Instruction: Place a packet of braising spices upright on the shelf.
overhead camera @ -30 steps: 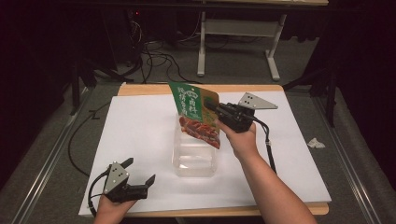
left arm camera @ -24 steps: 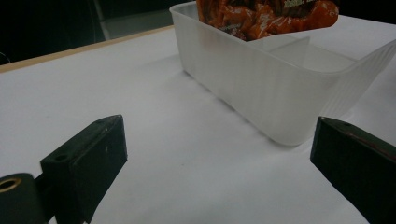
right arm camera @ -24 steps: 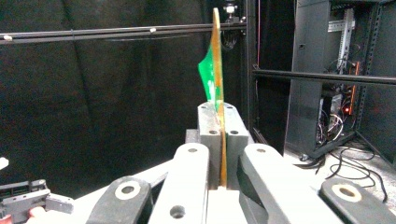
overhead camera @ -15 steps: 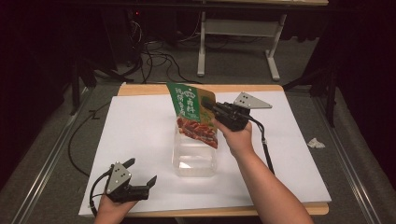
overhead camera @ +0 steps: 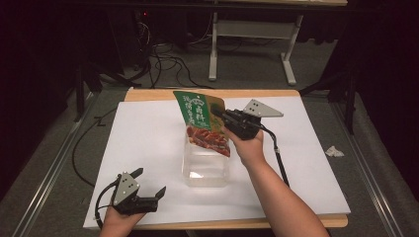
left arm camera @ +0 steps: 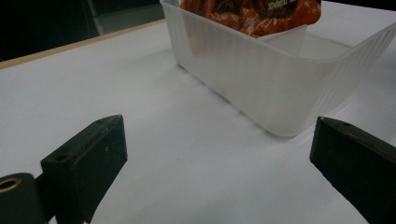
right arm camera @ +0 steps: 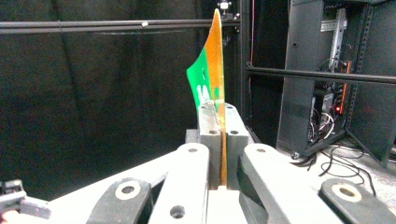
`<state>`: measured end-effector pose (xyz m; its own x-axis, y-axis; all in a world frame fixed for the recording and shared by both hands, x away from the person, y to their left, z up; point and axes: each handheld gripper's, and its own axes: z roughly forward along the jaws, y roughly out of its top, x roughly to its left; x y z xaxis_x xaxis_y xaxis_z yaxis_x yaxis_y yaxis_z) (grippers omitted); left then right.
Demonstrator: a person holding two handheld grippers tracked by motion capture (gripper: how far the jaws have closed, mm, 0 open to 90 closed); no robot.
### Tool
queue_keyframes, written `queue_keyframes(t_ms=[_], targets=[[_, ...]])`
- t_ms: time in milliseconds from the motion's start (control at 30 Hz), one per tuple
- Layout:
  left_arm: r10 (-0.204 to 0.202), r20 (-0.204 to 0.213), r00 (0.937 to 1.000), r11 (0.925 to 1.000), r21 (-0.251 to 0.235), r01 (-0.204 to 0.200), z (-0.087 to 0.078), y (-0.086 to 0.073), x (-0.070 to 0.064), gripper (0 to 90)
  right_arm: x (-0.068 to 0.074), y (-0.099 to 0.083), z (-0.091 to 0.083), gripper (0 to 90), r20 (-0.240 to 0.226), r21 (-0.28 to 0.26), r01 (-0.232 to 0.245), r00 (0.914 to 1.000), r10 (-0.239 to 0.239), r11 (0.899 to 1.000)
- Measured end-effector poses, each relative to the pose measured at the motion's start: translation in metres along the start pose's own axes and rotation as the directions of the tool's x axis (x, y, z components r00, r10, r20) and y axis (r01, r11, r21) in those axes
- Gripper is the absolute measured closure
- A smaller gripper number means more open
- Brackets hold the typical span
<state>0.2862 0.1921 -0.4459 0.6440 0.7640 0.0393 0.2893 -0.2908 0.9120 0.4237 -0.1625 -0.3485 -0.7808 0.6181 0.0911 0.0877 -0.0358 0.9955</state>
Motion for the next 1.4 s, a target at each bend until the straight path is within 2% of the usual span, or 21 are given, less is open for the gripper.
queue_keyframes(t_ms=[200,300,667,1000,1167,1400], targets=[[0.0,-0.002,1.0,1.0,0.001,0.0,-0.001,0.0,0.0,4.6,-0.008,-0.015,0.0,90.0,0.015,-0.001,-0.052,0.9985,0.052,0.999],[0.001,0.0,1.0,1.0,0.004,-0.001,0.0,-0.001,0.0,4.6,-0.01,-0.02,-0.001,90.0,0.023,0.002,-0.062,0.9978,0.062,0.998],[0.006,0.001,1.0,1.0,0.007,-0.006,0.0,-0.001,0.0,4.7,-0.011,-0.029,-0.006,90.0,0.036,0.002,-0.064,0.9973,0.064,0.998],[0.012,0.004,0.9999,0.9998,0.014,-0.012,0.002,-0.001,-0.001,4.8,-0.009,-0.037,-0.018,90.0,0.06,0.008,-0.054,0.9968,0.053,0.999],[0.017,0.004,0.9998,0.9997,0.016,-0.017,0.003,-0.001,-0.002,4.8,-0.006,-0.036,-0.02,90.0,0.055,0.021,-0.034,0.998,0.033,0.999],[0.018,0.003,0.9998,0.9997,0.017,-0.018,0.002,-0.001,-0.002,4.8,-0.007,-0.035,-0.018,87.7,0.067,0.046,-0.046,0.9968,0.043,0.998]])
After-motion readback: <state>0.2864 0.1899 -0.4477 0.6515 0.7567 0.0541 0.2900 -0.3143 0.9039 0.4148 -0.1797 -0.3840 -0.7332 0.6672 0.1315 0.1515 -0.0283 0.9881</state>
